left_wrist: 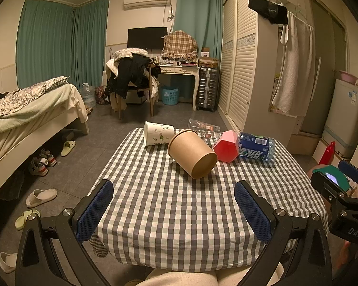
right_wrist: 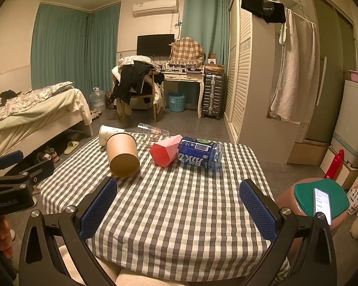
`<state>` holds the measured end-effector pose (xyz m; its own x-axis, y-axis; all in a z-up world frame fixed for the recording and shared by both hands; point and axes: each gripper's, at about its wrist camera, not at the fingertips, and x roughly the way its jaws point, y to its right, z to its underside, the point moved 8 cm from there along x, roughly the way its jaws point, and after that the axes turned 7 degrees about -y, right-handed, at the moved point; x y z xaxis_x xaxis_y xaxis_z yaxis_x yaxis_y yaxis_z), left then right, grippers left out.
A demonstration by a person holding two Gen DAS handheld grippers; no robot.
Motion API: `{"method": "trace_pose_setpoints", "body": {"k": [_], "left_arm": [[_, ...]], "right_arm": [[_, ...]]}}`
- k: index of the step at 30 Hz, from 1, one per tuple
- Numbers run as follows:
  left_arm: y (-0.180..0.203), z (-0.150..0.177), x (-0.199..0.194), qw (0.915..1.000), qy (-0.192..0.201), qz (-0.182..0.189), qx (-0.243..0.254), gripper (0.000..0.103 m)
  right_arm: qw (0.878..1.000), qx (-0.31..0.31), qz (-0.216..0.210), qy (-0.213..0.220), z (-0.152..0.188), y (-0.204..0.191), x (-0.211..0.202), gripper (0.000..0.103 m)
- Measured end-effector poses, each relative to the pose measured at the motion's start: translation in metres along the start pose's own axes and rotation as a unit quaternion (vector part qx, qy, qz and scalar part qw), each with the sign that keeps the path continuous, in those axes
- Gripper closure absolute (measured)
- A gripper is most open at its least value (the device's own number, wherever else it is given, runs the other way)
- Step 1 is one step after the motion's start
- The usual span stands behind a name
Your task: Flip cup upside down
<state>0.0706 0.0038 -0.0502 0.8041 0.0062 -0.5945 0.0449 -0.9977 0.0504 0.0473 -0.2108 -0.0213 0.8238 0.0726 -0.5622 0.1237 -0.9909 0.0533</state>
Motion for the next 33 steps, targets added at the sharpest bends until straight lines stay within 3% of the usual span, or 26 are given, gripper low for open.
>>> {"method": "trace_pose_setpoints", "body": {"k": [21, 33], "left_arm": [[-0.001, 0.003, 0.002, 1.0000, -0.004, -0.001, -0.002, 0.000], [0.002, -0.012, 0.031, 0.9994, -0.030, -0.012, -0.011, 0.000]], "right_arm": [[1.000, -0.008, -0.003, 0.000, -0.002, -0.004, 0.001, 0.000], [1.000, -0.013, -0.002, -0.013, -0.014, 0.010, 0.021, 0.000]]}}
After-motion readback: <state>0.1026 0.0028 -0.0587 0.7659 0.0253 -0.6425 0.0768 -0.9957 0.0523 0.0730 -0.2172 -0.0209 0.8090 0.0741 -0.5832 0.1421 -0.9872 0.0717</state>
